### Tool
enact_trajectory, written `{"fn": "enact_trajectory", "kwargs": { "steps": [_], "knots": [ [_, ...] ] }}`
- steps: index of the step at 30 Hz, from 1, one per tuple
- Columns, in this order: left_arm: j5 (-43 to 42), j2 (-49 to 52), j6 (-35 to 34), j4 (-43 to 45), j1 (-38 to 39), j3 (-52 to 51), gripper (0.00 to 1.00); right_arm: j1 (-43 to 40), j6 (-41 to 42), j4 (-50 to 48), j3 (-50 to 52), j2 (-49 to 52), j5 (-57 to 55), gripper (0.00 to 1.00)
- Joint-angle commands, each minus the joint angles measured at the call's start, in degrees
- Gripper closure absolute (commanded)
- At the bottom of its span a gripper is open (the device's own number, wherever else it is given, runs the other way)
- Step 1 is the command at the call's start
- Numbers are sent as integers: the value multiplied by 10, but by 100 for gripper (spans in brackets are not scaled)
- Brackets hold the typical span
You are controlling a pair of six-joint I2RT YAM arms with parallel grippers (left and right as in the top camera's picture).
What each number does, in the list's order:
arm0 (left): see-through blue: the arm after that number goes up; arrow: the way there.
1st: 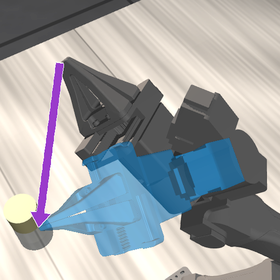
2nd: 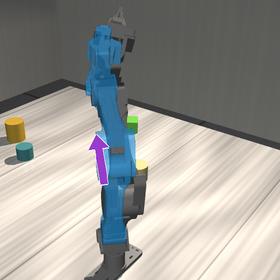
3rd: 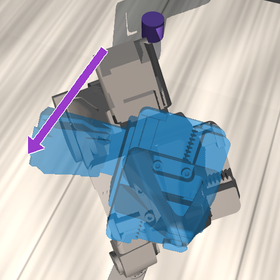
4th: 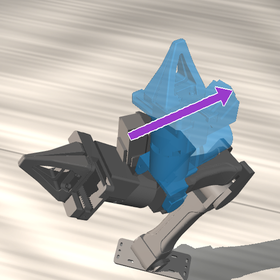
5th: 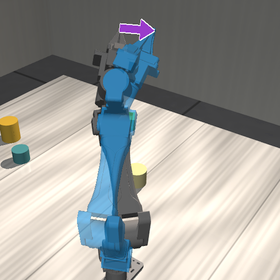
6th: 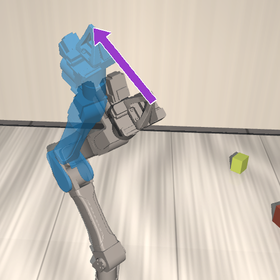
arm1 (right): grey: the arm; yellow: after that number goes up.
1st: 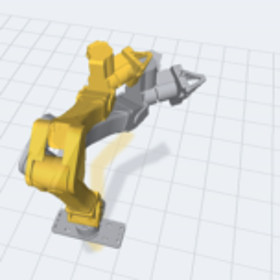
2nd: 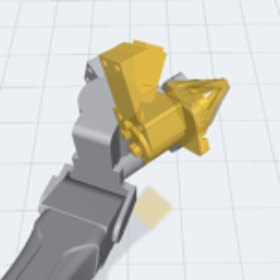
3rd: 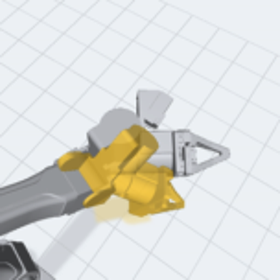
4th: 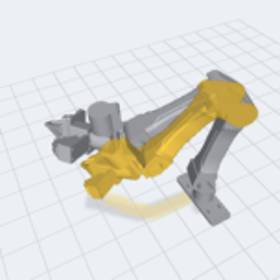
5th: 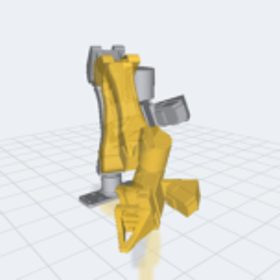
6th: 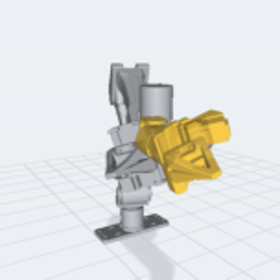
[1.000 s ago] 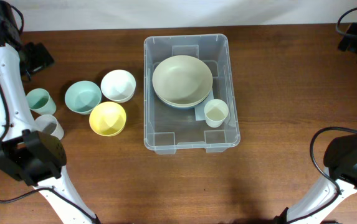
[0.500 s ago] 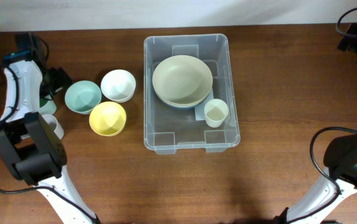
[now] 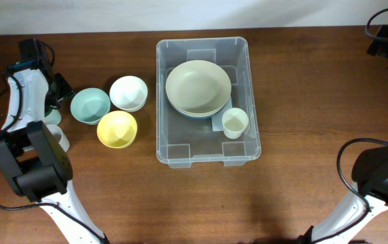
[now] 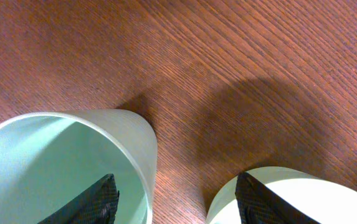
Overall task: Pack container
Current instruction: 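Move the left gripper back and grasp the mint green cup, then carry the mint cup and drop it into the cream cup in the bin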
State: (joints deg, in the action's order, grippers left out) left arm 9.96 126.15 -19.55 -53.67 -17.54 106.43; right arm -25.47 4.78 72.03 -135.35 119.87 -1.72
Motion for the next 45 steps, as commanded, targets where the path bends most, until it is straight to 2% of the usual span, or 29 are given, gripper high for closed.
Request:
{"fn": "enact_trajectory", "kwargs": {
  "steps": [1,12,16,21,25,28,29,30,33,37,40,43,45],
  "knots": [
    [23,5,-1,3,-2,-5,39,0,6,0,-12,-6,-5,1],
    [34,5,-1,7,-2,-10,43,0,6,0,-12,-6,-5,1],
    [34,8,-1,14,-2,-18,57,0,6,0,-12,-6,-5,1],
    [34,23,-1,14,-2,-18,59,0,6,0,-12,-6,-5,1],
    [57,24,-1,14,-2,-18,82,0,6,0,-12,-5,-5,1],
    [76,24,-1,11,-2,-17,89,0,6,0,-12,-6,-5,1],
    [81,24,-1,10,-2,-15,97,0,6,0,-12,-5,-5,1],
    [81,24,-1,6,-2,-6,99,0,6,0,-12,-5,-5,1],
    [96,18,35,-23,-1,68,100,0,6,0,-12,-6,-5,1],
    [85,12,51,-96,13,262,100,0,6,0,-12,-6,-5,1],
    [-15,12,78,-146,49,408,100,0,6,0,-12,-5,-5,1],
    [-185,12,181,-186,136,509,100,0,6,0,-12,-5,-5,1],
    [-228,12,254,-210,200,514,100,0,6,0,-12,-6,-5,1]
  ]
}}
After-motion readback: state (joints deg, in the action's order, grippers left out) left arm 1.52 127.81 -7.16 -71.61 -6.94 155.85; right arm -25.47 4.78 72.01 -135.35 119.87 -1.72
